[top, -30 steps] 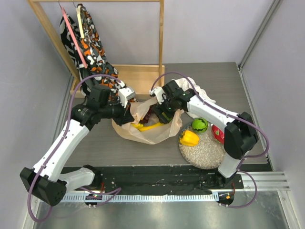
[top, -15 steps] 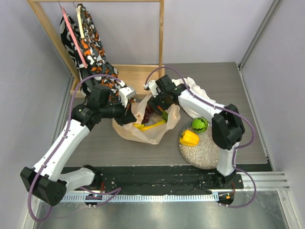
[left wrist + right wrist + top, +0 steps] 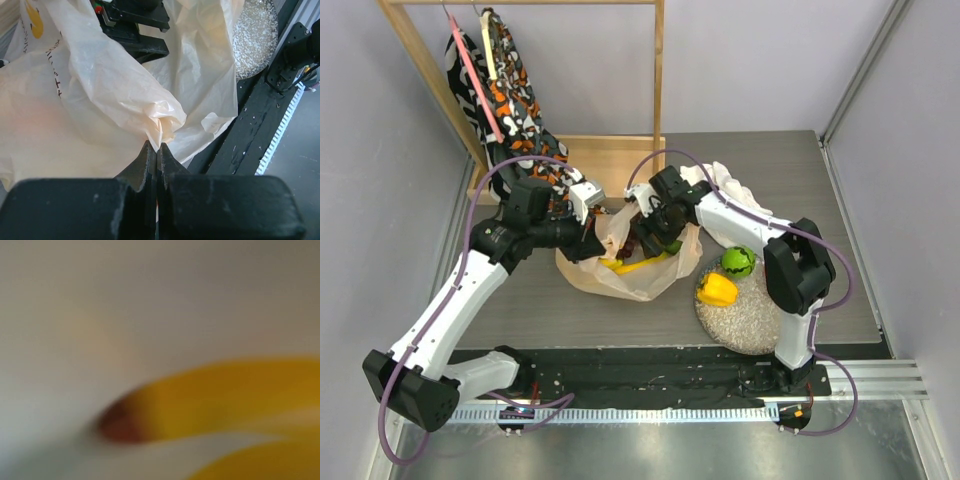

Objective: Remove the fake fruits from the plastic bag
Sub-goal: Take out the fake fruit from the plastic bag.

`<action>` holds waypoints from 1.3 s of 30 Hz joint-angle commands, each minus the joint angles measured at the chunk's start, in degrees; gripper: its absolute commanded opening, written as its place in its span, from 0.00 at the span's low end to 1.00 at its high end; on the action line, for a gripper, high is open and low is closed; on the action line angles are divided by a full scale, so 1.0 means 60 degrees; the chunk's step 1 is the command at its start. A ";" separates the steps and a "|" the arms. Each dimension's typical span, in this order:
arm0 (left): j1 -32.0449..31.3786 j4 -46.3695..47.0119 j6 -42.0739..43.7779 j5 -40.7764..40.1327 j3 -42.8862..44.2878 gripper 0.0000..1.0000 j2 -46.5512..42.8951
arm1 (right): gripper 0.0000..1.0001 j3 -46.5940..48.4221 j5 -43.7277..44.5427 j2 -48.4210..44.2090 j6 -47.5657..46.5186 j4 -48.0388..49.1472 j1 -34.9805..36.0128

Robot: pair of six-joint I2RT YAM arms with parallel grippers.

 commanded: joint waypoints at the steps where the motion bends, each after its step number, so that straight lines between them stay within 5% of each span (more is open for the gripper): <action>1: 0.0141 0.0250 0.0141 -0.0042 0.0251 0.00 -0.0044 | 0.76 0.0494 0.1474 0.0277 0.0217 0.0326 -0.0350; 6: 0.0214 0.0235 0.0170 -0.0013 0.0208 0.00 -0.0044 | 0.80 0.0788 0.3056 0.0438 0.0012 0.0531 -0.0599; 18: 0.0243 0.0279 0.0126 0.0076 0.0134 0.00 0.0000 | 0.86 0.1651 0.2913 0.1858 -0.0281 0.0985 -0.0614; 20: 0.0258 0.0279 0.0141 0.0046 0.0120 0.00 0.0030 | 0.83 0.2017 0.2913 0.2137 -0.0383 0.0912 -0.0614; 25: 0.0390 0.0308 0.0111 0.0032 0.0178 0.00 0.0030 | 0.56 0.2340 0.2914 0.1729 -0.0677 0.0620 -0.0687; 31: 0.0551 0.0528 -0.0050 -0.0115 0.0222 0.00 0.0249 | 0.49 0.1744 -0.0320 -0.0598 -0.1319 -0.1006 -0.0760; 39: 0.0551 0.0395 0.0346 -0.0481 0.1159 0.00 0.1141 | 0.53 0.0423 -0.4598 -0.3397 -0.0562 -0.0745 -0.0893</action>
